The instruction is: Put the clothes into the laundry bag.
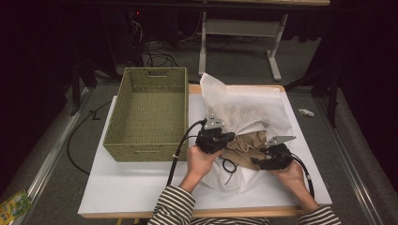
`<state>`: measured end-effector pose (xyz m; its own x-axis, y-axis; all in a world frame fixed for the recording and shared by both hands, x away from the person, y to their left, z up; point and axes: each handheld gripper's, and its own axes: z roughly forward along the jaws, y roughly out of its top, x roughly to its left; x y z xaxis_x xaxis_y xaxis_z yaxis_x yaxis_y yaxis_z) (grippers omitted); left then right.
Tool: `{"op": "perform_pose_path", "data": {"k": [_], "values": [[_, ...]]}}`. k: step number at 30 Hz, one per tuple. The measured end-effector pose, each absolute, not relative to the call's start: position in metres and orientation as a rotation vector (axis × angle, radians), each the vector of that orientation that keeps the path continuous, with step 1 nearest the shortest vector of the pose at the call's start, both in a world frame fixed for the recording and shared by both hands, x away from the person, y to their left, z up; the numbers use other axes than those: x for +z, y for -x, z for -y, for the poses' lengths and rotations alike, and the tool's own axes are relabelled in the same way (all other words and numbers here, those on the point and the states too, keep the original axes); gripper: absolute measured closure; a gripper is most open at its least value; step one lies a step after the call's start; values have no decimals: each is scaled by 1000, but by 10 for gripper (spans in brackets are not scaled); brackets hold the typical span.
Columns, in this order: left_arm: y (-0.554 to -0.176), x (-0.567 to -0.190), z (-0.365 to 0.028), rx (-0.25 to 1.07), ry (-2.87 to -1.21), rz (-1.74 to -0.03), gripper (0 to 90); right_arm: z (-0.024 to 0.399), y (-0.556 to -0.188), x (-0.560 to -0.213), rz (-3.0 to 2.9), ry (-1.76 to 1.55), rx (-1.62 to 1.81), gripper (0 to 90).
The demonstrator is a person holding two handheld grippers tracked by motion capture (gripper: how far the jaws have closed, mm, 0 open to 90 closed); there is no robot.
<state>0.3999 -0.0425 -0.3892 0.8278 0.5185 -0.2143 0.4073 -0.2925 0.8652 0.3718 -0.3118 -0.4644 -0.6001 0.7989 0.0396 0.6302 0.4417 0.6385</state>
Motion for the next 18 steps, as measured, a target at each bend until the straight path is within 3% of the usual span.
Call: {"op": "perform_pose_path", "data": {"k": [2,3,6,11,13,18], "values": [[-400,-389,43,129,-1920,-689,886,311,-373,-465,-2423,-1249,918,408],[-400,-389,43,125,-1920,-688,886,310,-374,-464,-2453,-1232,922,504],[-400,-390,45,123,-1917,-685,885,309,-376,-463,-2474,-1210,919,636],[-400,-390,46,119,-1918,-684,886,310,-375,-463,-2471,-1178,921,698],[-399,-389,45,121,-1921,-682,886,307,-369,-457,-2459,-1071,932,841],[-399,-389,46,113,-1920,-681,886,301,-363,-443,-2415,-987,954,859]]}}
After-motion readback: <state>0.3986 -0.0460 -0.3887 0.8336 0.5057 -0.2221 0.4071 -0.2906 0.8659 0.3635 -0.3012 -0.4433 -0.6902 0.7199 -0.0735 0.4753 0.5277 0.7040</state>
